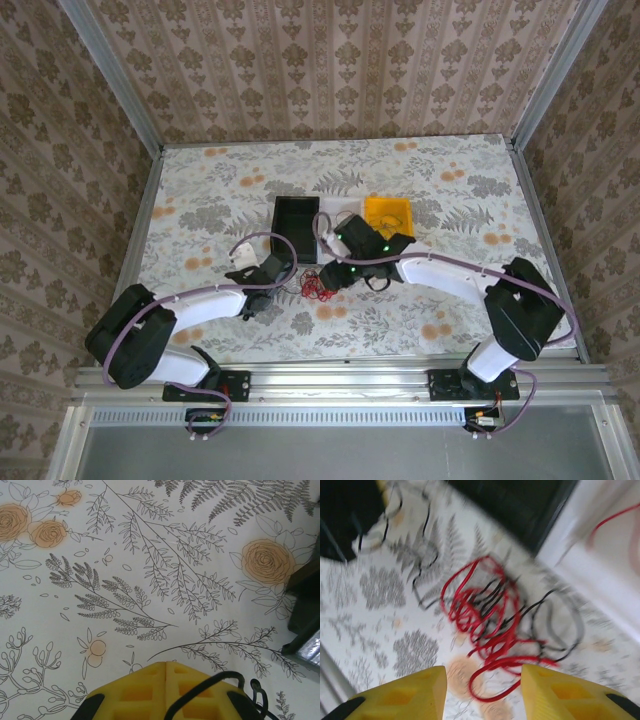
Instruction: Untangle the cables
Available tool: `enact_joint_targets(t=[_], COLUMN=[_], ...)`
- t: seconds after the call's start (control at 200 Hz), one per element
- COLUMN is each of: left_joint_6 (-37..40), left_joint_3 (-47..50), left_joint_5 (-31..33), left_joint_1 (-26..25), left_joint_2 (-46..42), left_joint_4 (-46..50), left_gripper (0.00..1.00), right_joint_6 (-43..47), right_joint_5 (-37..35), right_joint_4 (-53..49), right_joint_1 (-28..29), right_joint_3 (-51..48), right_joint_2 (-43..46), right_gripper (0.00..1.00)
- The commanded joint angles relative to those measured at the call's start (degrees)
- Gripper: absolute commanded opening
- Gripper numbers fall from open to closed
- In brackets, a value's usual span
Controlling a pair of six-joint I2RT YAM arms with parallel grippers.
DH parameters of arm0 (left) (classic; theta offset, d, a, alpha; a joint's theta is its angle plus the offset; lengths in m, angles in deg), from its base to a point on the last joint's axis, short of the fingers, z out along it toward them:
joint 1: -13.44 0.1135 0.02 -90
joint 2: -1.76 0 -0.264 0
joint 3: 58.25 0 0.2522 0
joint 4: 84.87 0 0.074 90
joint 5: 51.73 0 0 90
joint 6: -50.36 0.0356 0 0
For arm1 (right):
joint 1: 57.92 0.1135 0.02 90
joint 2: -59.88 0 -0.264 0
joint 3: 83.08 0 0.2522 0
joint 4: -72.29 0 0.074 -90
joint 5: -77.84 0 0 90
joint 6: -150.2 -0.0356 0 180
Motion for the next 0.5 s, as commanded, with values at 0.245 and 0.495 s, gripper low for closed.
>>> enact_joint_targets(t=[0.245,0.495], left_joint_6=[17.06,36.55], left_joint_3=[-1.03,2.72], left_joint_5=[-6.52,-31.94], left_joint_1=[0.2,1.25], left_joint_2=[-1.83,-8.21], left_joint_4=[-6.2,-16.94], left_gripper=[0.0,0.07], right_joint_6=[2.1,1.92], right_joint_5=[-0.76,0.19], right_joint_4=[0.2,2.71], right_joint_1=[1.24,0.81], right_joint_3=[-1.6,-3.97], right_joint_2=[-6.34,-5.16], right_gripper=[0.37,0.05])
